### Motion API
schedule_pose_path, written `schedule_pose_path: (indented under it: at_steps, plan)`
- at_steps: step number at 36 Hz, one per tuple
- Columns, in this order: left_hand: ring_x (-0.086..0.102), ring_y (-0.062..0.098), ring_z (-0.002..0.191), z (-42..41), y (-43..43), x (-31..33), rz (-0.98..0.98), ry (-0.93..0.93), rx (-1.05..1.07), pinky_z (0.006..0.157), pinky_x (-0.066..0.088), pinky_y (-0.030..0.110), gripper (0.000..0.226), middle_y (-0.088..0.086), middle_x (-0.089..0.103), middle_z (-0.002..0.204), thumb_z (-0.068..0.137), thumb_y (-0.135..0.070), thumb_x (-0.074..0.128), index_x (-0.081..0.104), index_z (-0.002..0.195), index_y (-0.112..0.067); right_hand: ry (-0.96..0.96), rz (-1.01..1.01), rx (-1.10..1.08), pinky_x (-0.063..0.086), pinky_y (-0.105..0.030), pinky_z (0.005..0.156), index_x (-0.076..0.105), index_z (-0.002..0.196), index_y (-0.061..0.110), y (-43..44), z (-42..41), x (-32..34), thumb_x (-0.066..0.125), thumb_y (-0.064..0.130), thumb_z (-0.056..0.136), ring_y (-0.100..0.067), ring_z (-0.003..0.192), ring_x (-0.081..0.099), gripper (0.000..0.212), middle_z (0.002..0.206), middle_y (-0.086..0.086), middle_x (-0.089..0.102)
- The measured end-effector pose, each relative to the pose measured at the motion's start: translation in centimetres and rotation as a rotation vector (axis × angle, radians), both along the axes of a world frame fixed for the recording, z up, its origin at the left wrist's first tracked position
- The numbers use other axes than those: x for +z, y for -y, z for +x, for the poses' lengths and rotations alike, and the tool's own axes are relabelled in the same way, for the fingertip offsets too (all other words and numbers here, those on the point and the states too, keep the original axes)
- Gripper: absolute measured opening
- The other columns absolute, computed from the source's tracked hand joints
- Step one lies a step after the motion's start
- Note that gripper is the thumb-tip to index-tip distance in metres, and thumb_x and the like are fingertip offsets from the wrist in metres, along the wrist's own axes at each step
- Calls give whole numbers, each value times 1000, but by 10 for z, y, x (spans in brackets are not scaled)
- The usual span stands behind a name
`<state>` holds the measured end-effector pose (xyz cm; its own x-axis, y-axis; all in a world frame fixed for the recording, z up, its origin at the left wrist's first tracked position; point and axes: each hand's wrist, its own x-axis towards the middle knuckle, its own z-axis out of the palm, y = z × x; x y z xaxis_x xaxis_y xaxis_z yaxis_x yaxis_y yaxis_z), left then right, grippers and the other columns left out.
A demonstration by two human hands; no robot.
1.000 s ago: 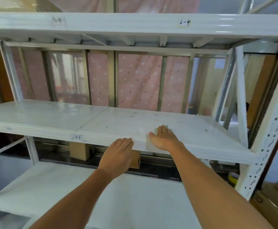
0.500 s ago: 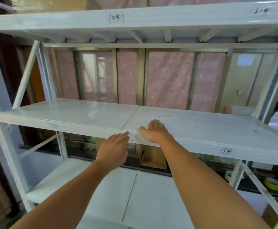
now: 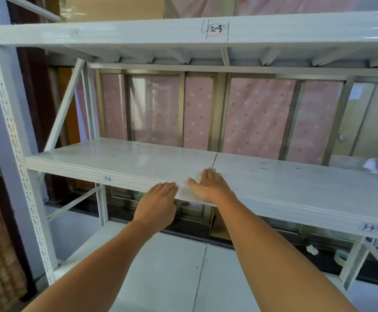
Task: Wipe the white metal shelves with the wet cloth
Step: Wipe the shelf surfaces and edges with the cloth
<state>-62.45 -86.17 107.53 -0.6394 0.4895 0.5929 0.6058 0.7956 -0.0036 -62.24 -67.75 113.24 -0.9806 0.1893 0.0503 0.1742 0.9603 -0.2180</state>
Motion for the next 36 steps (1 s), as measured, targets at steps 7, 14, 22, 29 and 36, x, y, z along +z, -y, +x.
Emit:
schedule_pose_path:
  at_steps: [7, 14, 22, 29, 36]
  plan:
    - [60, 23, 121, -37, 50, -3, -1, -10, 32, 105, 46, 35, 45, 6, 64, 130, 80, -9, 66, 65, 125, -9, 22, 6, 4, -4, -40, 122, -9, 158, 10, 40, -32, 0, 12, 70, 95, -26, 153, -10, 90, 166, -10, -13]
    - [64, 25, 113, -71, 100, -3, -1, -50, 13, 98, 51, 35, 43, 7, 67, 123, 77, -5, 69, 68, 119, -6, 43, 2, -44, -4, -42, 122, -10, 157, 7, 86, -69, 1, 16, 71, 95, -29, 152, -12, 93, 165, -14, -15]
    - [60, 26, 118, -107, 159, -6, -4, -50, 39, 99, 50, 37, 46, 7, 63, 128, 80, -7, 64, 64, 127, -9, 46, 30, -55, -4, -43, 122, -11, 157, 7, 133, -102, 0, 15, 71, 95, -30, 152, -12, 93, 165, -14, -15]
    - [56, 25, 121, -132, 201, -14, -5, -55, 35, 103, 47, 36, 50, 7, 58, 133, 80, -8, 61, 60, 130, -8, 77, 21, -46, -5, -42, 121, -12, 157, 7, 173, -121, 4, 15, 69, 96, -29, 152, -14, 92, 164, -14, -17]
    - [56, 25, 121, -159, 254, -8, -17, -43, 93, 104, 47, 36, 49, 6, 59, 133, 81, -11, 66, 61, 130, -10, 92, 16, -53, -5, -42, 122, -13, 157, 7, 217, -148, 6, 15, 69, 96, -28, 152, -14, 91, 164, -13, -18]
